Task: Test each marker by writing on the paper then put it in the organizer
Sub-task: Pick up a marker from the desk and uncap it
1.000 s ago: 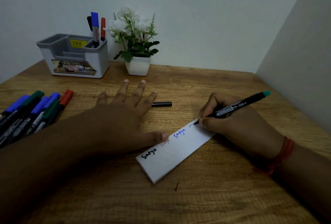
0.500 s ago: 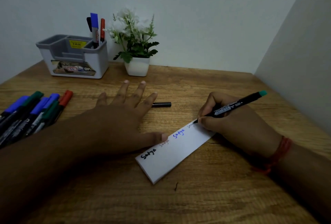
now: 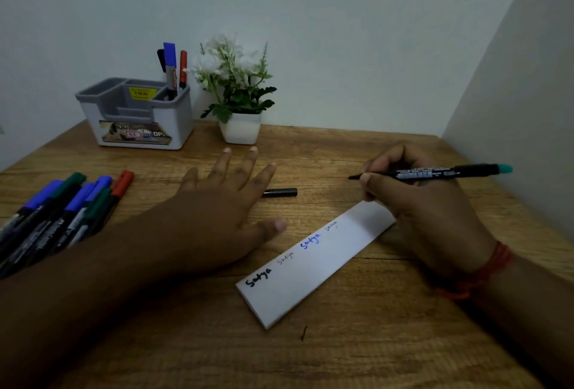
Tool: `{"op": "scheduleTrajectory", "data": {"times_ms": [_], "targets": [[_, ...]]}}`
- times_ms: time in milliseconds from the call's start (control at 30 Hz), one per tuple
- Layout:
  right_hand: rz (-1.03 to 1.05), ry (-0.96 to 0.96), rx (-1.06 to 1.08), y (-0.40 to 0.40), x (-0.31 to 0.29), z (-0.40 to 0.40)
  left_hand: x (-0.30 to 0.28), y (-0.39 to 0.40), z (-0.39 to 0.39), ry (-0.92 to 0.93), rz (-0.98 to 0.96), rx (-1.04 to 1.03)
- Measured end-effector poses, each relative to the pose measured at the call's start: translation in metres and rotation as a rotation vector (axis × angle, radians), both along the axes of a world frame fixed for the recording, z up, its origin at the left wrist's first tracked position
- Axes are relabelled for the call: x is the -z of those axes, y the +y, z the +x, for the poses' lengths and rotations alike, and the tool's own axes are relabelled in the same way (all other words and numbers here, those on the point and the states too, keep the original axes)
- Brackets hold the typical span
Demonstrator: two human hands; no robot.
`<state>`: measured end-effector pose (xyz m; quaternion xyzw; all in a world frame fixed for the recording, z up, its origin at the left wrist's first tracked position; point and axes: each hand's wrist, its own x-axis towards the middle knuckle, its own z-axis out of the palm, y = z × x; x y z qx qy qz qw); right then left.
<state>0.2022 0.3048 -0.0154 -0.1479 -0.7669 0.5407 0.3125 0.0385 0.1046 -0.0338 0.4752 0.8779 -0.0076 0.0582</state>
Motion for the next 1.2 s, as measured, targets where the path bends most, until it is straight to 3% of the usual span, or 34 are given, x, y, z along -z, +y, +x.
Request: {"op": "scheduleTrajectory", "data": {"times_ms": [200, 533, 767, 1200], "targets": [[-0.026, 0.004, -0.021, -0.003, -0.001, -0.001, 0.000, 0.011, -0.013, 0.084, 0.140, -0.010], [-0.085, -0.009, -0.086, -0.009, -0.003, 0.002, -0.004, 0.014, -0.003, 0.043, 0.461, 0.040], [-0.273, 0.068, -0.192, -0.007, -0.005, 0.001, -0.007, 0.010, 0.006, -0.011, 0.695, 0.102], [-0.317, 0.044, -0.246, -0.009, -0.006, 0.001, -0.007, 0.011, 0.012, -0.023, 0.752, 0.178]]}}
